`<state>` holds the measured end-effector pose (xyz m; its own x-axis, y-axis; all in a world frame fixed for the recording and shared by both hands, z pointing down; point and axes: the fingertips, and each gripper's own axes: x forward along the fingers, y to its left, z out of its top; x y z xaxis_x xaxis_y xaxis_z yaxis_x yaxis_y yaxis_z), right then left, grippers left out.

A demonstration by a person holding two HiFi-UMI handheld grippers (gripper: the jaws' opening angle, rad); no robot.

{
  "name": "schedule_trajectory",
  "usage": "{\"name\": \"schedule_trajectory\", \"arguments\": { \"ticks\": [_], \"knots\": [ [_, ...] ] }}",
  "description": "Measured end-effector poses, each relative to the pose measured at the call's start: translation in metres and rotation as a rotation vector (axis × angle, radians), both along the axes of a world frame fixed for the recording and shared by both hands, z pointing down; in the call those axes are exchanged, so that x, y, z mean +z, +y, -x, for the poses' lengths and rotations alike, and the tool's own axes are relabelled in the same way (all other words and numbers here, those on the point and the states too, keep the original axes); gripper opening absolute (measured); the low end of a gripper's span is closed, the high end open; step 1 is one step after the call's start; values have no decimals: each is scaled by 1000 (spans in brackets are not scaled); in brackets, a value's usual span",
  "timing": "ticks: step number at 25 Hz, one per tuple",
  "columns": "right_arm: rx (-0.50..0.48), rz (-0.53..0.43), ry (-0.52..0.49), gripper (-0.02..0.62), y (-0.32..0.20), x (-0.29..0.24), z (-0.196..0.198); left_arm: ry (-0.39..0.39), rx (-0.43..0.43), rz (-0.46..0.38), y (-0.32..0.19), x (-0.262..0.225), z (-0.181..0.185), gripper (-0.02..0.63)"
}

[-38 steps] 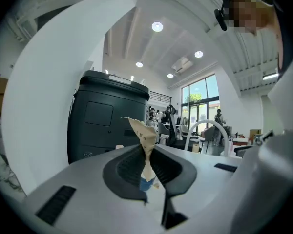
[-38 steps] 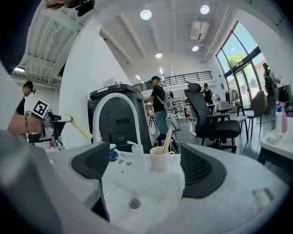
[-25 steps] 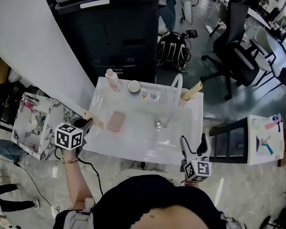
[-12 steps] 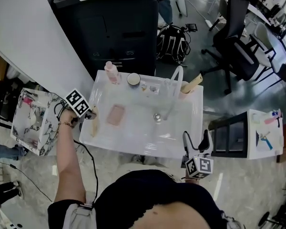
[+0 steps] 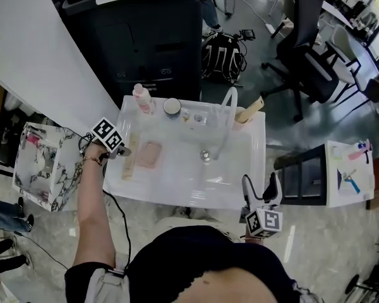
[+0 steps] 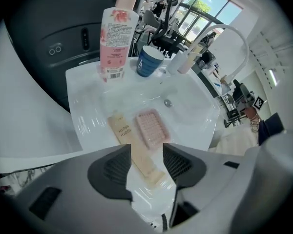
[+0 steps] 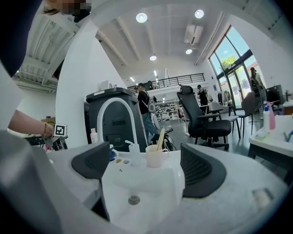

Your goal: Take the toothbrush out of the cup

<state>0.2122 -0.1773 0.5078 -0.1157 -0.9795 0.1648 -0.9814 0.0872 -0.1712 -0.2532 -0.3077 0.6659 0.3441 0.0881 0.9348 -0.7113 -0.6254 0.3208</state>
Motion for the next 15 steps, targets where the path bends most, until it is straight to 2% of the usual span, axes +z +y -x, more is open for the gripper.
{"name": "schedule_trajectory", "arguments": {
  "ticks": [5, 11, 13, 15],
  "knots": [
    [-20, 5, 0, 452, -7, 1, 4, 63, -60, -111, 4, -5, -5, 206],
    [-78, -10, 8, 451, -20, -1, 19, 109, -90, -206, 18, -18, -12, 206],
    [-84, -5, 7, 451, -24, -1, 21, 158, -106, -262, 22, -26, -20, 206],
    [-90, -3, 8, 451, -27, -1, 22, 235, -125, -353, 25, -40, -34, 206]
  ]
}}
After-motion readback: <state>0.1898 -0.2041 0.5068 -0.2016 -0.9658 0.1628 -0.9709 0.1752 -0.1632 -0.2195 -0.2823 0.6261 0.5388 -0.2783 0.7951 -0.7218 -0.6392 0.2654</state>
